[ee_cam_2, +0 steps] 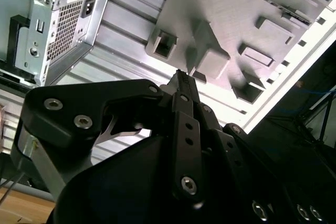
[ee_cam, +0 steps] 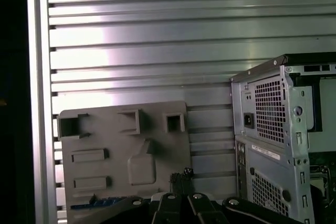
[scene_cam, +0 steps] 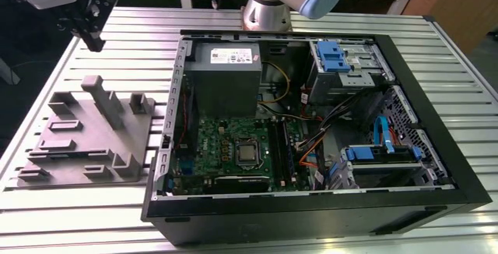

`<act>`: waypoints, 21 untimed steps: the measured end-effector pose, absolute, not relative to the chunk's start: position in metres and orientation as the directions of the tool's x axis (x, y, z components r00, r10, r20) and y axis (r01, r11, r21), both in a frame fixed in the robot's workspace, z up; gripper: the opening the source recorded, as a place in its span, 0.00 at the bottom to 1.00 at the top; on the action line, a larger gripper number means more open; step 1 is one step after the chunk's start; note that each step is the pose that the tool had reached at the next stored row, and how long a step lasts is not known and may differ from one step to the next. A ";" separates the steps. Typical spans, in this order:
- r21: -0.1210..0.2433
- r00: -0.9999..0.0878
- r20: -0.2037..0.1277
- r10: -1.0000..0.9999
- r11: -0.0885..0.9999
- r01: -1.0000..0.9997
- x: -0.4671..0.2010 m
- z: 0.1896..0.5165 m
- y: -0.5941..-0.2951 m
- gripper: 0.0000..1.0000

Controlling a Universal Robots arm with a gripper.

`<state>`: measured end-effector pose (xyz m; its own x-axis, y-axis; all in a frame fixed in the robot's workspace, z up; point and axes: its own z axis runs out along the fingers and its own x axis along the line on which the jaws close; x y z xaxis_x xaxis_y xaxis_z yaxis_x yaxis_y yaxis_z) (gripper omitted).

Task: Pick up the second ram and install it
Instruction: 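Reach for the second ram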

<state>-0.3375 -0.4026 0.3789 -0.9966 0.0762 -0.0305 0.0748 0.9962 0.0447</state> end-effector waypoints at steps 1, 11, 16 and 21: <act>0.045 -0.997 -0.030 0.076 0.996 0.075 -0.339 0.378 -0.403 0.10; 0.045 -0.997 -0.031 0.076 0.996 0.075 -0.349 0.375 -0.412 0.10; 0.045 -0.997 -0.031 0.076 0.996 0.075 -0.353 0.374 -0.415 0.10; 0.045 -0.997 -0.031 0.076 0.996 0.075 -0.356 0.372 -0.418 0.10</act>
<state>-0.3560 -0.4178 0.3725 -0.9966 0.0762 -0.0307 0.0748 0.9962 0.0448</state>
